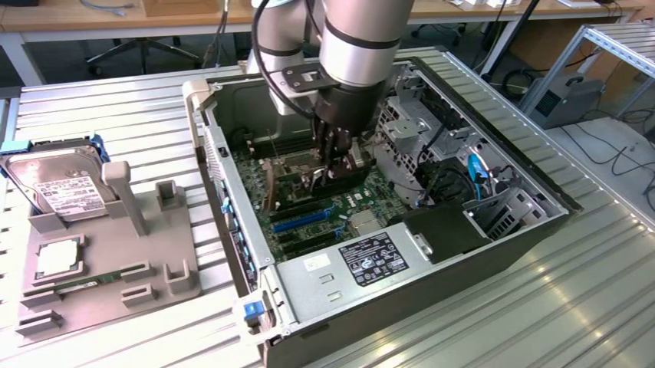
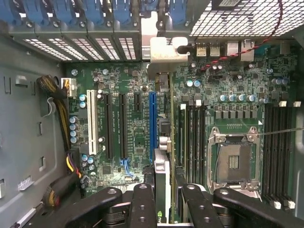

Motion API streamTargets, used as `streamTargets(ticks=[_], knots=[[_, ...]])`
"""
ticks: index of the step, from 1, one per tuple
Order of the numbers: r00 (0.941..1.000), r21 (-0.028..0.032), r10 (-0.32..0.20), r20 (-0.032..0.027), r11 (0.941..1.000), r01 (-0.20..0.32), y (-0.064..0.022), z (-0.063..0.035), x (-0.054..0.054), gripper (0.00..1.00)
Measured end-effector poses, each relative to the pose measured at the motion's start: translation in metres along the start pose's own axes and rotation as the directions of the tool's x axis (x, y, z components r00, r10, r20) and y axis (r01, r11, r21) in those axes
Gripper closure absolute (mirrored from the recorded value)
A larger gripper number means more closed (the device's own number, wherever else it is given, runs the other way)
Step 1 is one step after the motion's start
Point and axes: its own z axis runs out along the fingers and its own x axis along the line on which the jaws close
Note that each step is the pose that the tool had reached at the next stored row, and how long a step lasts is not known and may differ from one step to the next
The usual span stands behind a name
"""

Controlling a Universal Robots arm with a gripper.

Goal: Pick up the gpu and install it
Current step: 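Insert the gpu into the slot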

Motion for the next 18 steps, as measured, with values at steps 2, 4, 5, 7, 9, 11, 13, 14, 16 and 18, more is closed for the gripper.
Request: streamTargets(ticks=[2, 4, 5, 7, 9, 11, 13, 14, 16, 18], knots=[[1.0000, 0.0000, 0.000, 0.0000, 1.0000, 0.000, 0.0012, 0.0012, 0.000, 0.73], [1.0000, 0.0000, 0.000, 0.0000, 1.0000, 0.000, 0.0027, 0.0020, 0.000, 0.73], [1.0000, 0.0000, 0.000, 0.0001, 1.0000, 0.000, 0.0034, 0.0025, 0.000, 0.73], [1.0000, 0.0000, 0.000, 0.0001, 1.0000, 0.000, 0.0047, 0.0033, 0.000, 0.73], [1.0000, 0.0001, 0.000, 0.0001, 1.0000, 0.000, 0.0061, 0.0041, 0.000, 0.73], [1.0000, 0.0001, 0.000, 0.0002, 1.0000, 0.000, 0.0074, 0.0050, 0.000, 0.73], [1.0000, 0.0000, 0.000, 0.0001, 1.0000, 0.000, 0.0092, 0.0058, 0.000, 0.73], [1.0000, 0.0000, 0.000, 0.0001, 1.0000, 0.000, 0.0100, 0.0063, 0.000, 0.73], [1.0000, 0.0000, 0.000, 0.0001, 1.0000, 0.000, 0.0117, 0.0069, 0.000, 0.73], [1.0000, 0.0001, 0.000, 0.0002, 1.0000, 0.000, 0.0139, 0.0075, 0.000, 0.73]])
